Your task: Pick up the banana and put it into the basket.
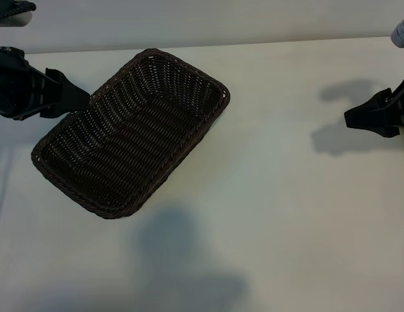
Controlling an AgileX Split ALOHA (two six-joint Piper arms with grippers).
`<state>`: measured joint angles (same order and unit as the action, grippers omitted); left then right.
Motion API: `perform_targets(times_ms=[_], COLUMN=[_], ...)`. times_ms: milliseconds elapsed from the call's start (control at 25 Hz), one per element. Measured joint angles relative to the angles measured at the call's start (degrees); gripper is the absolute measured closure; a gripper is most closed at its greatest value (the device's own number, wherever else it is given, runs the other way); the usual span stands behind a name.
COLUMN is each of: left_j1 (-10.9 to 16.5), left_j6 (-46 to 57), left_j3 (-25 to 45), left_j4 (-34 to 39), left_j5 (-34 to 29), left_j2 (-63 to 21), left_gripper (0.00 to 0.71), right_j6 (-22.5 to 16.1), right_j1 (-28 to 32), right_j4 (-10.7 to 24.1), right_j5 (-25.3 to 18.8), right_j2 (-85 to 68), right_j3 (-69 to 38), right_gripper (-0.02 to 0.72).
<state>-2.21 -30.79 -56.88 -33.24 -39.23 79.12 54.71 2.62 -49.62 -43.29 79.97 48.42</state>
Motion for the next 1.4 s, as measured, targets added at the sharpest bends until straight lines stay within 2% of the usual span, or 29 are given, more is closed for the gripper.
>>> perform_targets(times_ms=[920,1120,1240,1320,1400], left_j1=[0.0,0.0,0.0,0.0,0.0], left_j6=[0.0,-0.1,4.9,14.6,25.6], left_j3=[0.0,0.0,0.0,0.0,0.0], left_j4=[0.0,0.0,0.5,3.3,9.3], left_j5=[0.1,2.6,-0.6,-5.3,-10.4], left_j2=[0.0,0.0,0.0,0.0,0.0], left_gripper=[0.169,0.169,0.169,0.169,0.169], right_j6=[0.0,0.0,0.0,0.0,0.0], right_j1=[0.0,0.0,0.0,0.0,0.0], right_j4=[0.0,0.0,0.0,0.0,0.0], right_j5=[-0.1,0.0,0.0,0.0,0.0], right_j2=[0.0,0.0,0.0,0.0,0.0], right_j3=[0.0,0.0,0.0,0.0,0.0], right_gripper=[0.097,0.097,0.097,0.097,0.097])
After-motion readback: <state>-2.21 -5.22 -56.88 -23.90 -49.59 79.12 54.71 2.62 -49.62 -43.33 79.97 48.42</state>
